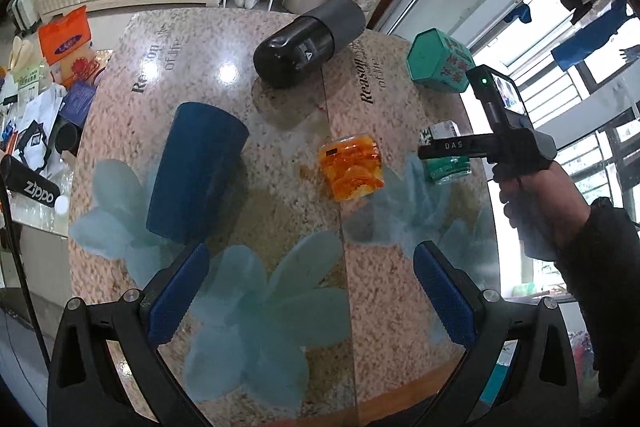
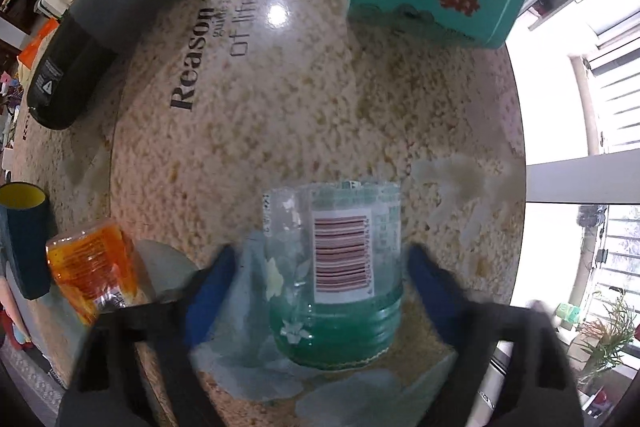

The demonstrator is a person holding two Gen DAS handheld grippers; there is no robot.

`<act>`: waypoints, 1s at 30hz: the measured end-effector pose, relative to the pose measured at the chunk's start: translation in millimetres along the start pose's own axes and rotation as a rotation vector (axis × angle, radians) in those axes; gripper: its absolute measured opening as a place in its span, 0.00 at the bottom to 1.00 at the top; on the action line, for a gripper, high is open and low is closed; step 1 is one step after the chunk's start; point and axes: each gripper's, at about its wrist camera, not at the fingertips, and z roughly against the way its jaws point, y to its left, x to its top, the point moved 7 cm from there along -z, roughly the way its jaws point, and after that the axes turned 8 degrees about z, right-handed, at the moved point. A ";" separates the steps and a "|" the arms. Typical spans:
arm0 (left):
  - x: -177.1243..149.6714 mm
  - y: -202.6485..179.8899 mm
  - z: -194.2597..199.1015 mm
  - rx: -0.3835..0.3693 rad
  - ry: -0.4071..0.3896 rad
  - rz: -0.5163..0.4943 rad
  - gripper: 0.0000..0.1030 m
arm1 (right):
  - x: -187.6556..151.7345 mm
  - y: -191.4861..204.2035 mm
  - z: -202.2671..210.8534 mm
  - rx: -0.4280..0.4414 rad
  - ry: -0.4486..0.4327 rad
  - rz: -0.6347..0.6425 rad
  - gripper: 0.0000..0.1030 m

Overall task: Flip cup upright
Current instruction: 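Reach the right gripper to the clear green-labelled cup and grasp it, then lift the clear cup with the right gripper and carry it toward the left tool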

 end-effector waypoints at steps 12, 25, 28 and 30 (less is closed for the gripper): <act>-3.9 6.0 4.2 0.000 0.004 -0.006 1.00 | -8.4 -0.2 15.2 0.055 -0.043 -0.027 0.61; -19.7 20.7 17.5 -0.013 -0.004 -0.053 1.00 | -78.2 58.8 85.3 0.147 -0.151 -0.030 0.61; -26.2 25.1 20.9 0.001 -0.004 -0.077 1.00 | -95.5 80.3 82.0 0.169 -0.148 -0.032 0.61; -30.6 27.4 23.7 0.001 -0.002 -0.092 1.00 | -107.9 97.5 74.8 0.180 -0.139 -0.027 0.61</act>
